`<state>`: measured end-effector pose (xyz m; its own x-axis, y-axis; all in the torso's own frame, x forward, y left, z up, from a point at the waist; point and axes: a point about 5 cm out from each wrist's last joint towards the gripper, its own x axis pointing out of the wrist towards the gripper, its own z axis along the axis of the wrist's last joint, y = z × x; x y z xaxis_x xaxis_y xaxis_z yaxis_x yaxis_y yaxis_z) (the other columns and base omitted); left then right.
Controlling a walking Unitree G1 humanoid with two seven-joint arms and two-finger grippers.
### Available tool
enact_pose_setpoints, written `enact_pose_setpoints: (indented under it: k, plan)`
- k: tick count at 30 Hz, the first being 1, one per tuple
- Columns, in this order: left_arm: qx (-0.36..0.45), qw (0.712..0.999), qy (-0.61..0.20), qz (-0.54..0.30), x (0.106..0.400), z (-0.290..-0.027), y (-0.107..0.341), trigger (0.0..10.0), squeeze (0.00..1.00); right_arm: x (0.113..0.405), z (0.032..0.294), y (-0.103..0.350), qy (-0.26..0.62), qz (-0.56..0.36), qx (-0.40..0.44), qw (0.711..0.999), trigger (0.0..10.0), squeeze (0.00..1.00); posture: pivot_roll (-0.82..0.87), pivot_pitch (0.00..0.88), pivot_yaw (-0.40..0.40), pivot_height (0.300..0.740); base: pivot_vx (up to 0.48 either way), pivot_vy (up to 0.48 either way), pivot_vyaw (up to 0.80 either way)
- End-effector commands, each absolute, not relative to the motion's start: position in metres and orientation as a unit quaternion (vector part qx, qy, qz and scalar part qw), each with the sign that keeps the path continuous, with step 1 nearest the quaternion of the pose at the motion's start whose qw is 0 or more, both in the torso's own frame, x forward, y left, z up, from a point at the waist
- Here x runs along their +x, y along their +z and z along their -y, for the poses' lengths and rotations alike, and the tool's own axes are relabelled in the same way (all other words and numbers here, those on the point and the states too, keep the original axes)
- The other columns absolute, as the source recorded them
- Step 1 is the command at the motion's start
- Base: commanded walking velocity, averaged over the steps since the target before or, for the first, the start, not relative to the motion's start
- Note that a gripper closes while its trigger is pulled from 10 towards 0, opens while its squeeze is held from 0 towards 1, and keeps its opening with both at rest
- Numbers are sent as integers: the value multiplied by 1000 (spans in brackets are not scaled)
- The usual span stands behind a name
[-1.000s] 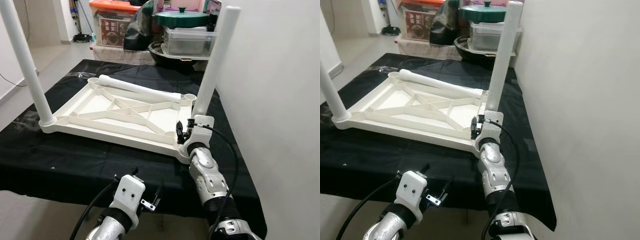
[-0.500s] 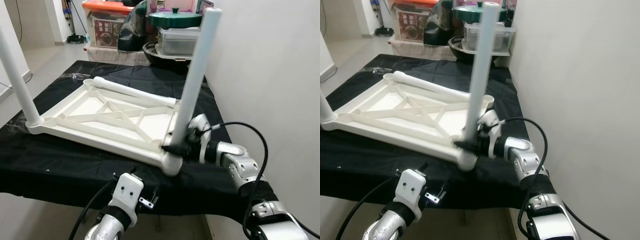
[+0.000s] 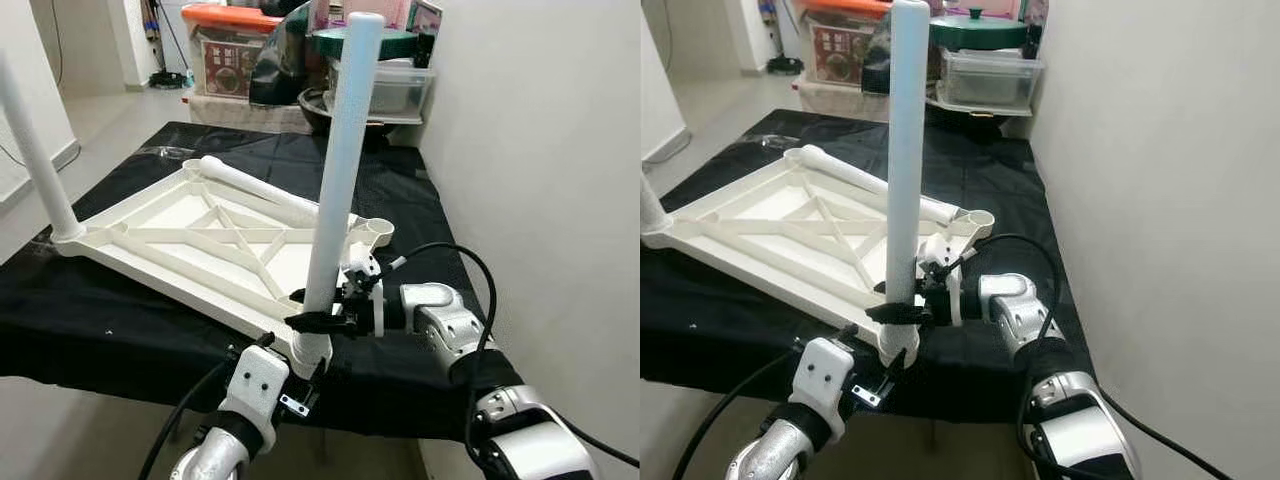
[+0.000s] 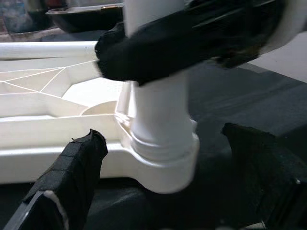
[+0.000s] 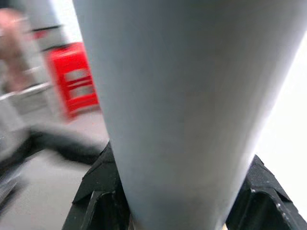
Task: Building children table
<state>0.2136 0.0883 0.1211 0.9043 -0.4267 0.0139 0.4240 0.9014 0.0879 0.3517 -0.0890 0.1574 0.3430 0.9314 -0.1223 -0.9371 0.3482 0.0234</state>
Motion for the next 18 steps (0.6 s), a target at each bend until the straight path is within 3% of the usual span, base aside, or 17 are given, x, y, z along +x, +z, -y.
enact_pose_setpoints:
  k: [1,2,3,4,6,7,8,11,14,18]
  plan:
    - [39,974,-222,12,213,-87,119,10000,0,361,104,151,462,-67,-2,884,0,0,124,0,-97,740,0,0,0]
    - [39,974,-222,12,213,-87,118,10000,0,363,106,148,436,-70,0,897,0,0,124,0,-97,740,0,0,0]
    - [39,974,-222,12,213,-87,118,10000,0,367,112,142,350,-81,-3,933,0,0,120,0,-97,740,0,0,0]
    - [39,974,-222,12,213,-87,118,10000,0,367,112,142,350,-81,-3,933,0,0,120,0,-97,740,0,0,0]
    - [39,974,-223,12,213,-87,118,10000,0,369,135,130,129,-99,5,987,0,0,111,0,-87,740,0,0,0]
    - [39,974,-223,12,213,-87,118,10000,0,369,135,130,129,-99,5,987,0,0,111,0,-87,740,0,0,0]
    - [39,974,-223,13,214,-88,118,10000,0,365,146,127,38,-102,8,994,0,0,111,0,-87,740,0,0,0]
    - [40,974,-224,12,214,-87,118,10000,0,351,158,129,-118,-85,16,989,0,0,112,0,-89,740,0,0,0]
    - [40,974,-224,12,214,-87,118,10000,0,346,159,131,-157,-79,20,984,0,0,112,0,-89,740,0,0,0]
    - [40,974,-223,12,214,-87,117,10000,0,343,133,131,-166,-87,66,980,0,0,114,0,-94,740,0,0,0]
